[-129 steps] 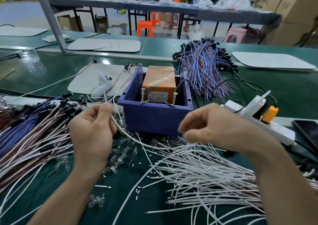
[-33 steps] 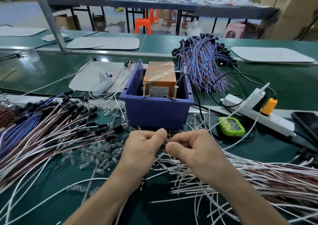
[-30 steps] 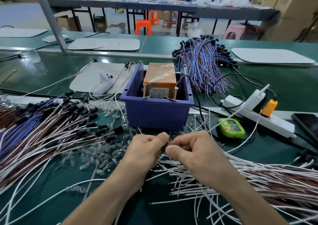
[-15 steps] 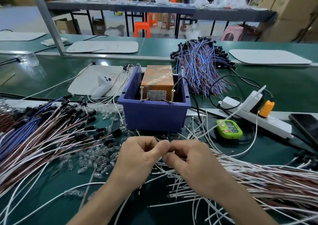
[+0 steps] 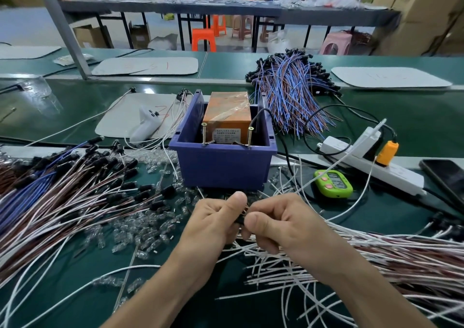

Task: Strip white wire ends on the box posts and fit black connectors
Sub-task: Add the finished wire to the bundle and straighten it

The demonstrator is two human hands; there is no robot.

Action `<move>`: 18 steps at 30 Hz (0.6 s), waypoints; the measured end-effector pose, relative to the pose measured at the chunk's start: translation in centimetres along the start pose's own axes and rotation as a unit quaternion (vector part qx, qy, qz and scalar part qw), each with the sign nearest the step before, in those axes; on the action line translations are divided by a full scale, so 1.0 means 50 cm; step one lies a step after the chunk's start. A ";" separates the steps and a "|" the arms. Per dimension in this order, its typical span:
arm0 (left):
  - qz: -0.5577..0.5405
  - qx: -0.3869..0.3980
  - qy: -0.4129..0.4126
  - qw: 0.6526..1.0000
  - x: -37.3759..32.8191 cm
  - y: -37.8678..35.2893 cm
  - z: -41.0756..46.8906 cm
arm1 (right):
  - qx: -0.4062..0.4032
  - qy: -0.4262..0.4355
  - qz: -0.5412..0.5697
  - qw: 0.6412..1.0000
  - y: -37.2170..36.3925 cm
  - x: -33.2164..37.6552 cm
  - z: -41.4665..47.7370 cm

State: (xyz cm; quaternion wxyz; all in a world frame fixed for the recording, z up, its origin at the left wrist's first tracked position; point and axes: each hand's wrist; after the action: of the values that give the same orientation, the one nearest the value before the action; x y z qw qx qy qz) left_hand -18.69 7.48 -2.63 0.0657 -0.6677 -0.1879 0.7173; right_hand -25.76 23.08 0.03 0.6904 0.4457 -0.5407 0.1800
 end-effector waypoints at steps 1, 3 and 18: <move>0.024 -0.007 -0.015 1.000 -0.001 0.003 0.002 | 0.002 -0.002 -0.002 1.000 0.000 0.000 -0.001; 0.101 -0.033 -0.052 0.993 -0.004 0.010 0.004 | 0.004 -0.005 -0.036 0.999 -0.002 0.001 -0.005; 0.303 -0.154 -0.086 0.937 0.009 0.003 -0.004 | -0.018 -0.050 -0.205 0.977 0.002 0.012 -0.007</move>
State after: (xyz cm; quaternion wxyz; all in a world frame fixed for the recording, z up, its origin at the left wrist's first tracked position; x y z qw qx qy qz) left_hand -18.50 7.51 -3.10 -0.2743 -0.6304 -0.0899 0.7206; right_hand -25.42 23.25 0.59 0.6928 0.5428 -0.4748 0.0029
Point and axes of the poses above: each hand's wrist, its own z-axis towards the middle knuckle, its own y-axis out of the back of the hand, x = y × z, and after that the axes turned 14 degrees about -z, right-handed
